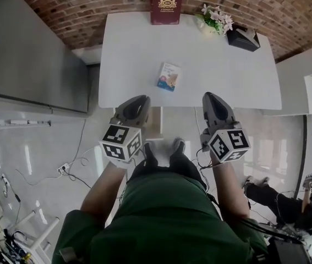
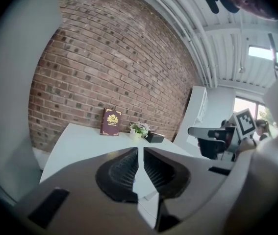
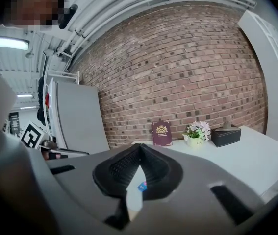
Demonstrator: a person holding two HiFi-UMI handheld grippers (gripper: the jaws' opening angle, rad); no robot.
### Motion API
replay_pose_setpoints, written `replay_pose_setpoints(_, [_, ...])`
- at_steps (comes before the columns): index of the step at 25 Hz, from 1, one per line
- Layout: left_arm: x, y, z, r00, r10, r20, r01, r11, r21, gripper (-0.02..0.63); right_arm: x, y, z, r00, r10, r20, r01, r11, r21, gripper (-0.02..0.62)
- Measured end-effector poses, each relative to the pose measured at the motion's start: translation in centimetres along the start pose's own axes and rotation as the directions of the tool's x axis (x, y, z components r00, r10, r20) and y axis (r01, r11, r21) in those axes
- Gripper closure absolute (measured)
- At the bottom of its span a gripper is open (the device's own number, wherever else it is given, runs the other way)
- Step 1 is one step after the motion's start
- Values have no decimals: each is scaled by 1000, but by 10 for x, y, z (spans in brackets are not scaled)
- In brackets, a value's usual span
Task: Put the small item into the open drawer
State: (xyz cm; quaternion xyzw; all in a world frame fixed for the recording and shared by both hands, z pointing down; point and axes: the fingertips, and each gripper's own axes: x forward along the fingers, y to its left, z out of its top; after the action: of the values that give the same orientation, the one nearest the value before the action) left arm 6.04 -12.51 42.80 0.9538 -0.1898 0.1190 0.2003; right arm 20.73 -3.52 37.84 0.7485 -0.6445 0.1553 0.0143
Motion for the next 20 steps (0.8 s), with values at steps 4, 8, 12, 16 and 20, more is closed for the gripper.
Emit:
replay_pose_setpoints(4, [10,8,-16,999,39,-31,-40,998,-53,578,19,-11,-6,999,35,-19,-35,999,8,592])
replay_pose_setpoints(8, [27,16,-30,993,89,-71,-95,992,-80,578,39,-21,-9,995,95,-36,-94,995,13,592])
replay_pose_setpoints(12, [54,24,-38,985,137,-110,-145,987,-72,577,58,-35,-7,986,161,-52,-160,987,23,592])
replay_pose_setpoints(16, [90,34,-48,971,163,-175,-174,983,-51,515,71,-57,-10,976,206,-70,-203,978,46,592])
replay_pose_setpoints(20, [132,44,-68,950,173,-262,-186,982,-24,483,79,-85,-19,968,233,-92,-226,971,78,592])
